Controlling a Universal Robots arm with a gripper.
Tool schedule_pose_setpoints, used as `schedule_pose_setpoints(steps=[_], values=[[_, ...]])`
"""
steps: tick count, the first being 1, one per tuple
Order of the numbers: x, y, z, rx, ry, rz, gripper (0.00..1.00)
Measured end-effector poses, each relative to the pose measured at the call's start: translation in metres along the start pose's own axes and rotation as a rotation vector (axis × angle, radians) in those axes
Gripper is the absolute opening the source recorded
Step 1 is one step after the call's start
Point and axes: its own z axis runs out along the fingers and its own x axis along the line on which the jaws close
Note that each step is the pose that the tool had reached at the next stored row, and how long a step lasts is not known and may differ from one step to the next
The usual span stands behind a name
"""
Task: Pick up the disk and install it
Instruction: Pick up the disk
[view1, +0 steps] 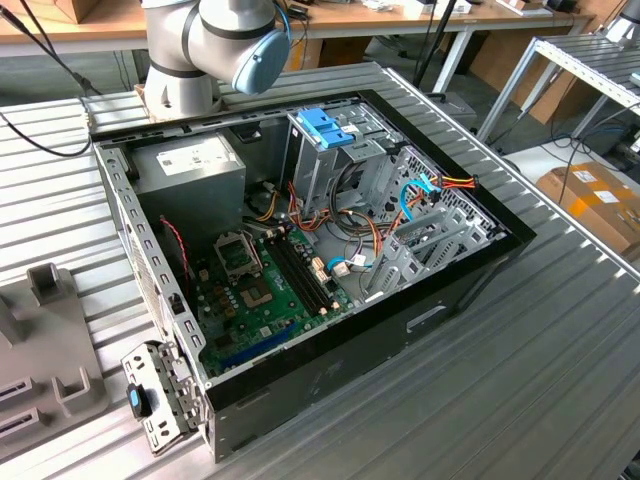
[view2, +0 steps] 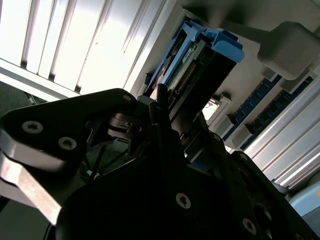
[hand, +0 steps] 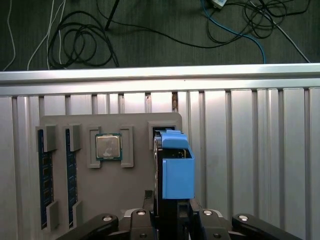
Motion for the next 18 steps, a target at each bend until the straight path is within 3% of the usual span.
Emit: schedule_pose_setpoints(steps=[8, 18], values=[[0.0000, 0.0000, -0.0004, 0.0000, 0.0000, 0.000, 0.35], [0.0001, 0.0000, -0.0089, 0.0002, -0.0001, 0.000, 0.35]])
